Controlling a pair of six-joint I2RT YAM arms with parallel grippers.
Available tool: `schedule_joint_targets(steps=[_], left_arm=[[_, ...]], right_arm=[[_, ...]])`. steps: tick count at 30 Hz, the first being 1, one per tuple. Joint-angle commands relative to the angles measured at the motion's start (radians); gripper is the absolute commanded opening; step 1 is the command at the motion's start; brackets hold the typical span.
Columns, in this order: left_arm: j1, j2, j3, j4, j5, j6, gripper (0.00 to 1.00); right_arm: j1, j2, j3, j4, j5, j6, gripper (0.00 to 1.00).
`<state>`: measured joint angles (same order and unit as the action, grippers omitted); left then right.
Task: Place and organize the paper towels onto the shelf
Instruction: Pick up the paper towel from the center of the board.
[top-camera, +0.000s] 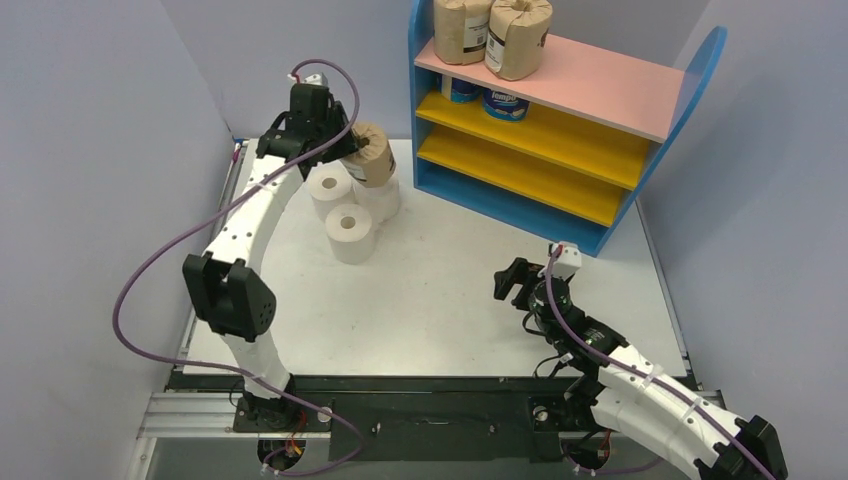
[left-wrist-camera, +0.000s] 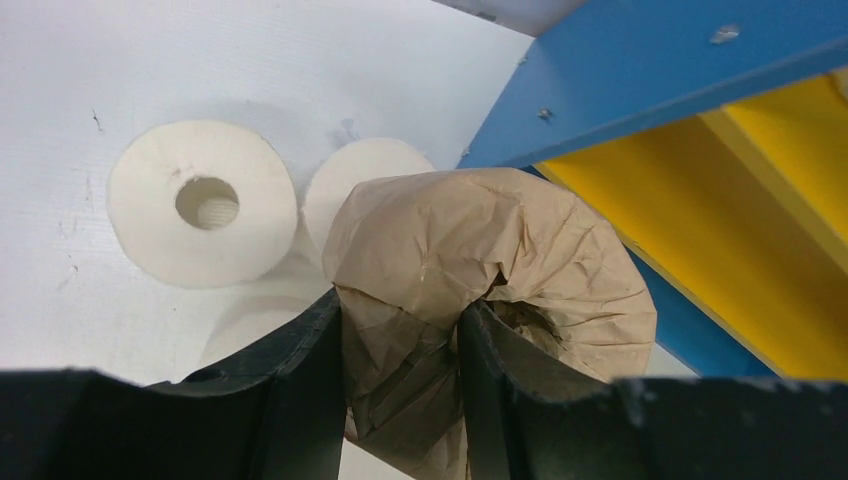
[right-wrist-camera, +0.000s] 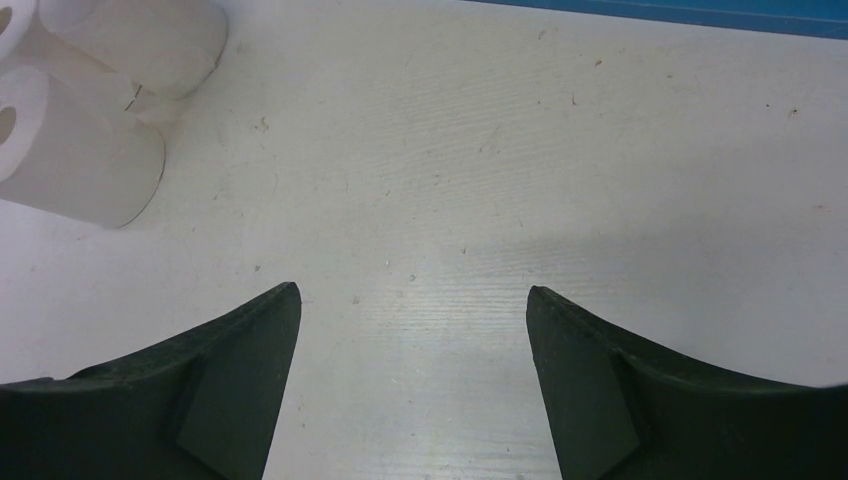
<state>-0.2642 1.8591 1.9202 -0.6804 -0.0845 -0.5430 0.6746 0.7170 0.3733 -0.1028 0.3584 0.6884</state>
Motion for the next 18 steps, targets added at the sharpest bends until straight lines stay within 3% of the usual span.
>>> schedule_joint_targets(steps=[1,10,18], left_arm=[[-0.051,-0.185,-0.067,0.104,0.038,-0.014,0.28],[-0.323,-0.387,-0.410,0.169,0.028,-0.013,0.28],[-0.505,-0.343,-0.655,0.378,0.041,-0.088,0.29]], right_arm=[[-0.004,-0.033,0.060,-0.026,0.033,-0.023,0.79],[-0.003,-0.102,0.153,-0.141,0.075,-0.093,0.79],[-0.002,-0.134,0.201,-0.209,0.087,-0.124,0.78]])
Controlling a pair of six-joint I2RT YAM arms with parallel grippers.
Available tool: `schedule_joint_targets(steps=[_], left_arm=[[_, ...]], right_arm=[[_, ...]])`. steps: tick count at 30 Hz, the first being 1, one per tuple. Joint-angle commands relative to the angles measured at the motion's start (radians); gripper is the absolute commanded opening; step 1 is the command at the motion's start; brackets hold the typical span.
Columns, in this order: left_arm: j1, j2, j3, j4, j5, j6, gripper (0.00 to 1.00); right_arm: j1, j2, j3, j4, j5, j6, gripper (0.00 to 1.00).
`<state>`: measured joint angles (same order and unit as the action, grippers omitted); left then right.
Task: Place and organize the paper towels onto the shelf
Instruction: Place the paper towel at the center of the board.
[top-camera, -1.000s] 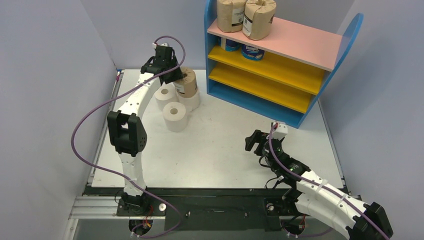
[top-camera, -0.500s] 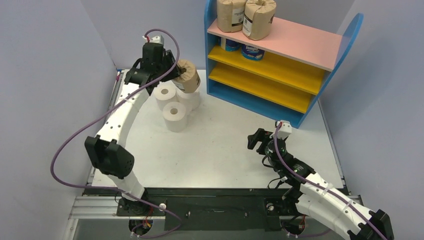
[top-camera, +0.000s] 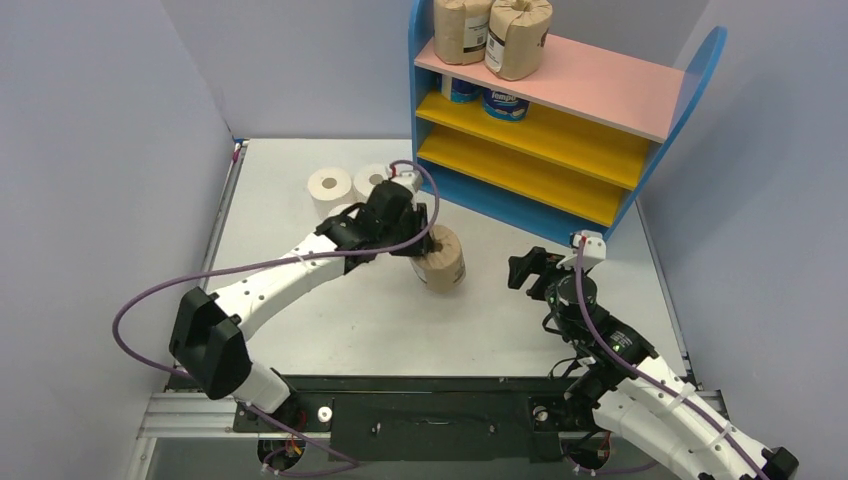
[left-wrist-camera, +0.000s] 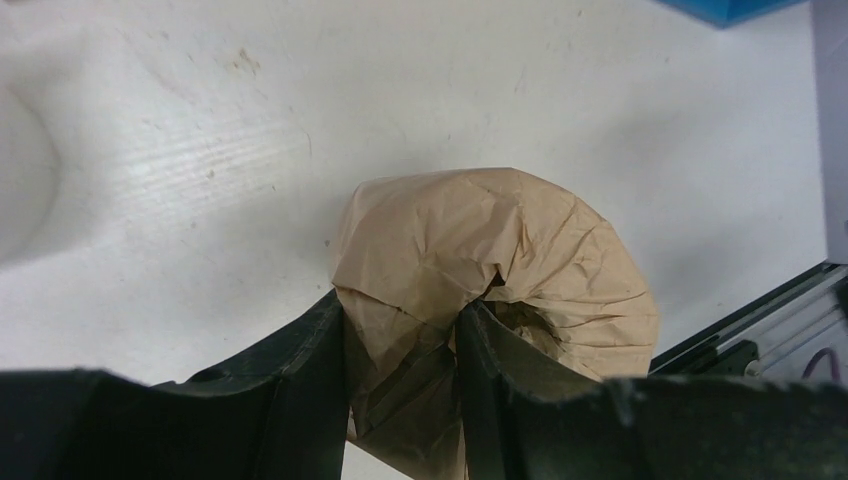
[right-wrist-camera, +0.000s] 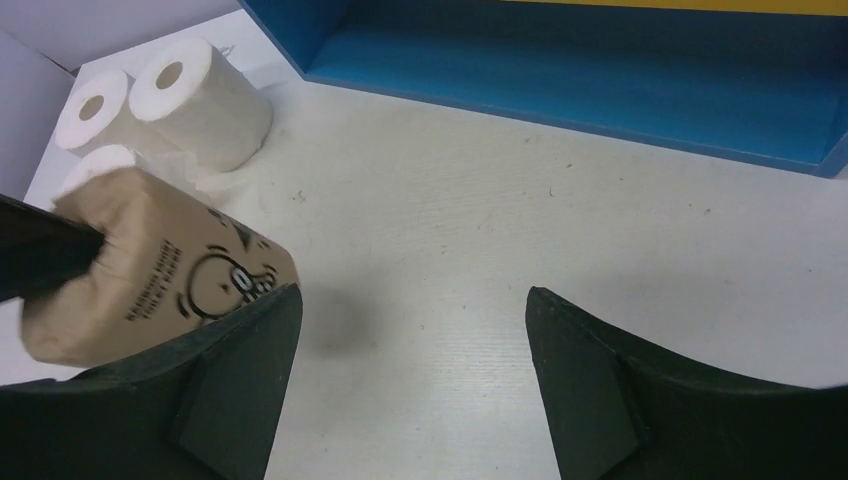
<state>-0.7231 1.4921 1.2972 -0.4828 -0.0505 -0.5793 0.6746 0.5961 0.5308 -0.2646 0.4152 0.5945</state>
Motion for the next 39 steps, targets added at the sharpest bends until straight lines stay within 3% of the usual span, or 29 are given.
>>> schedule_joint_targets(steps=[1,14,25,31,32,34,39], left_arm=[[-0.054,0.056,-0.029,0.179,-0.006,-0.053,0.29],[-0.125,0.215,0.028,0.134,-0.101,-0.046,0.36],[-0.133,0.204,0.032,0.110,-0.122,-0.070,0.63],[-0.133,0.127,0.034,0.057,-0.147,-0.081,0.80],[-0.133,0.094,0.025,0.050,-0.154,-0.081,0.90],[-0.127,0.028,-0.006,0.037,-0.180,-0.087,0.99],[-0.056,-0.165,-0.146,0.038,-0.205,-0.131,0.96]], right_arm=[[-0.003,-0.014,0.047,-0.057,0.032,-0.028,0.77],[-0.001,0.000,0.034,-0.093,0.069,0.001,0.77],[-0.001,0.092,0.064,-0.087,-0.025,0.010,0.79],[0.027,0.212,0.132,-0.077,-0.143,-0.008,0.82],[0.046,0.225,0.152,-0.078,-0.140,-0.014,0.82],[0.079,0.262,0.191,-0.087,-0.133,-0.036,0.82],[0.119,0.412,0.312,-0.130,-0.119,-0.082,0.80]])
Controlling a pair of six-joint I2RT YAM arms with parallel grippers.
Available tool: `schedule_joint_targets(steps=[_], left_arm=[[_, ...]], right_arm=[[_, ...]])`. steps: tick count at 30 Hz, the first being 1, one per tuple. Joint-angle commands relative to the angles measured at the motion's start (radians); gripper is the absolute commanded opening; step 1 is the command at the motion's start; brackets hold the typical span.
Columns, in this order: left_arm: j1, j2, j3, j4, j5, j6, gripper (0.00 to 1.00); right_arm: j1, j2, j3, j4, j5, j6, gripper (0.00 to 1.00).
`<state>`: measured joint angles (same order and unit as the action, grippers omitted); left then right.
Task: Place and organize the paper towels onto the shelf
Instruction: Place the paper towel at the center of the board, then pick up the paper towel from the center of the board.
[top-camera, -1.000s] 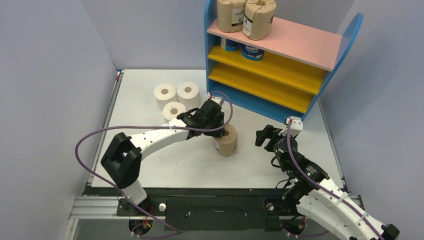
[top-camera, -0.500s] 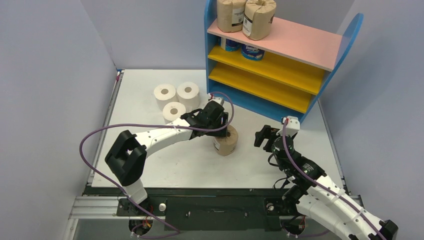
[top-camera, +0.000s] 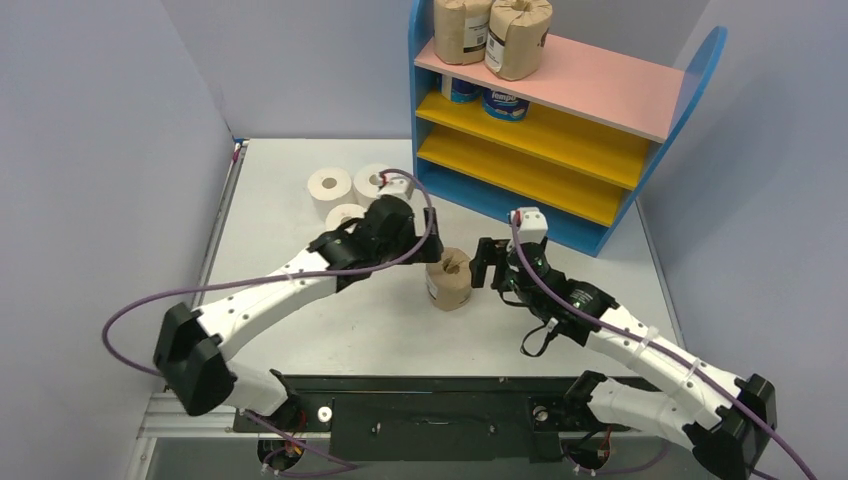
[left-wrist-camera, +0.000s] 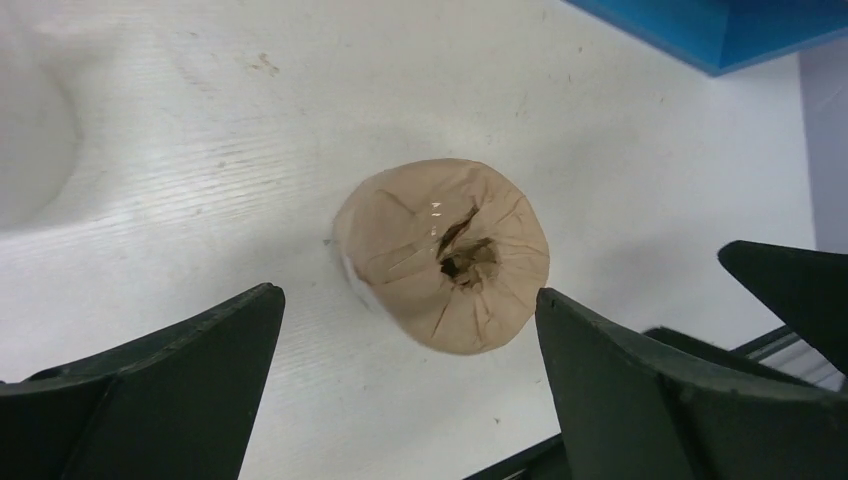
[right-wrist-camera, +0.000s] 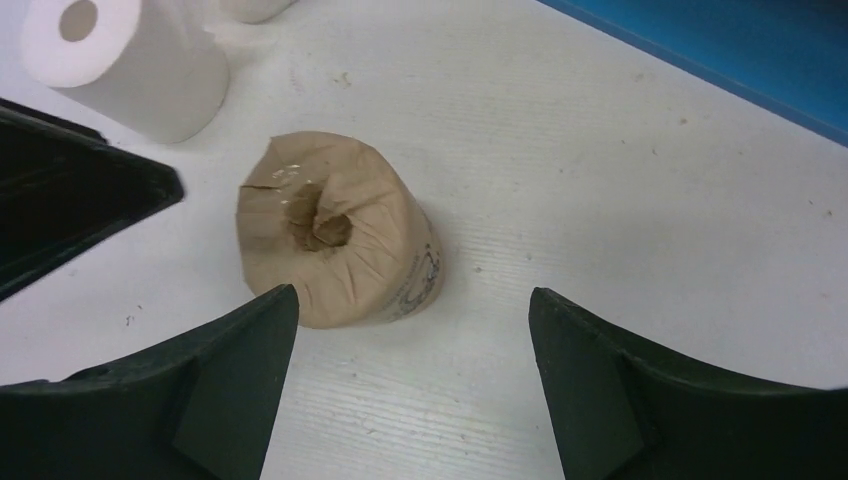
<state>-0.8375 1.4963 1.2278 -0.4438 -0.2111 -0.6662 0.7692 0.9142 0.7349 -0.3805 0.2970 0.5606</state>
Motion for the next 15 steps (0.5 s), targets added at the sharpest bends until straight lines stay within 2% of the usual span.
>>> schedule_joint_targets(steps=[1,5,8,15], left_arm=[[0.094,-0.226,-0.127,0.003,-0.035,-0.051,0.96],[0.179,-0.379,-0.286,0.068,0.019,-0.095,0.96],[0.197,-0.449,-0.361,0.092,0.043,-0.112,0.96],[0.202,-0.485,-0.469,0.135,0.066,-0.154,0.96]], right_arm=[[0.025,0.115,0.121,-0.029,0.015,-0.049,0.79],[0.013,0.248,0.162,-0.033,0.009,-0.037,0.78],[-0.001,0.299,0.179,-0.007,-0.042,-0.018,0.79],[-0.046,0.395,0.202,0.018,-0.124,0.010,0.79]])
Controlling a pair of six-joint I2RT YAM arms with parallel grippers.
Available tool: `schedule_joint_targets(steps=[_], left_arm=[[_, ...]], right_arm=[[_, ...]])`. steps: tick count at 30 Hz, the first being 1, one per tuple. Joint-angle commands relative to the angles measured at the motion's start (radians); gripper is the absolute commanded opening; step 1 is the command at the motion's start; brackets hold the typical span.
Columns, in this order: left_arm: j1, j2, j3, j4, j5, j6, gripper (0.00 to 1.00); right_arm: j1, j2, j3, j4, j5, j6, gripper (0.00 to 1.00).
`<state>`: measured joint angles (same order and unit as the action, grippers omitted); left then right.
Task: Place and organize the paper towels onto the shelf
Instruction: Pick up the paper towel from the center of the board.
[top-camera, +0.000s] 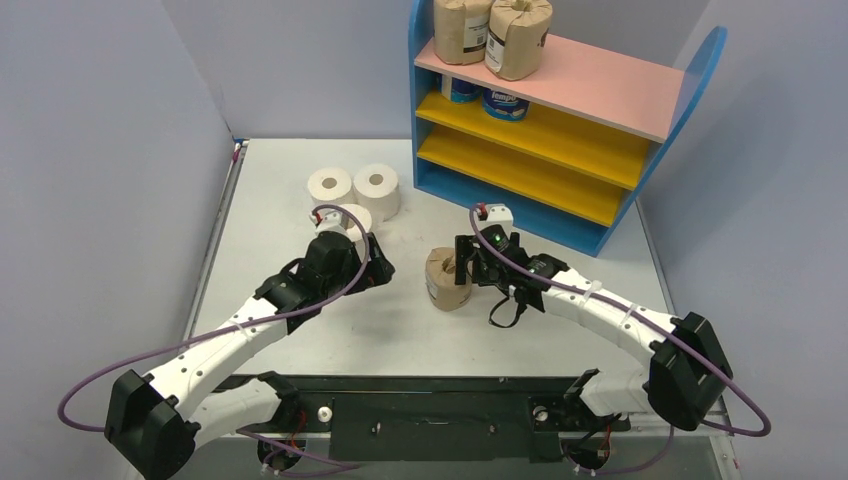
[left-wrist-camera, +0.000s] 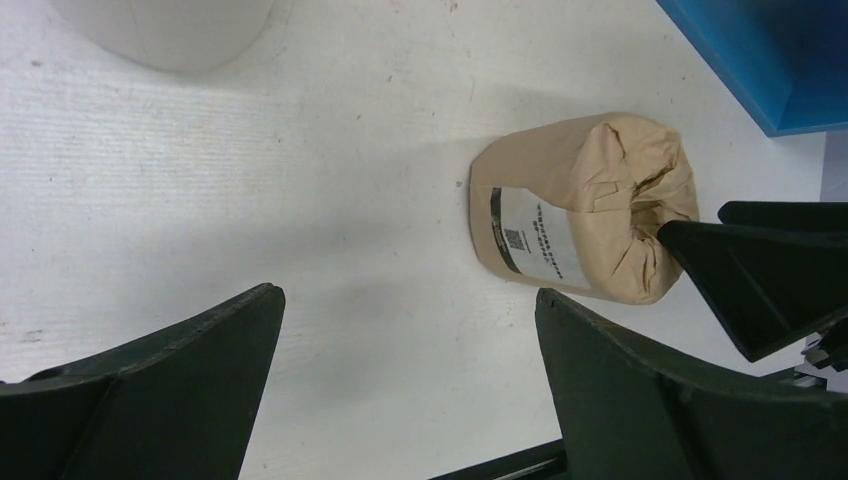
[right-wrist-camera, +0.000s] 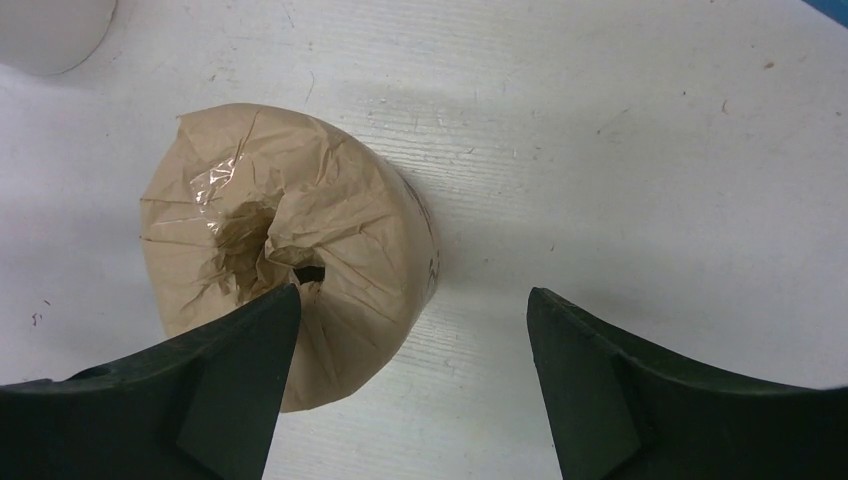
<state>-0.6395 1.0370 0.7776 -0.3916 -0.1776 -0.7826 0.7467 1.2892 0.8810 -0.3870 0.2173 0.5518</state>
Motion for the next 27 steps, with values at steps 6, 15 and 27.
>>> schedule_joint_targets(steps=[6,15,27], left_arm=[[0.005,-0.010,-0.043,0.116,0.057,-0.056,0.97],[0.005,0.009,-0.055,0.141,0.077,-0.068,0.97],[0.005,0.012,-0.067,0.152,0.082,-0.067,0.97]], right_arm=[[-0.053,0.060,0.058,0.028,-0.087,0.033,0.76],[-0.052,0.113,0.079,0.019,-0.129,0.061,0.59],[-0.053,0.061,0.085,-0.022,-0.094,0.094,0.30]])
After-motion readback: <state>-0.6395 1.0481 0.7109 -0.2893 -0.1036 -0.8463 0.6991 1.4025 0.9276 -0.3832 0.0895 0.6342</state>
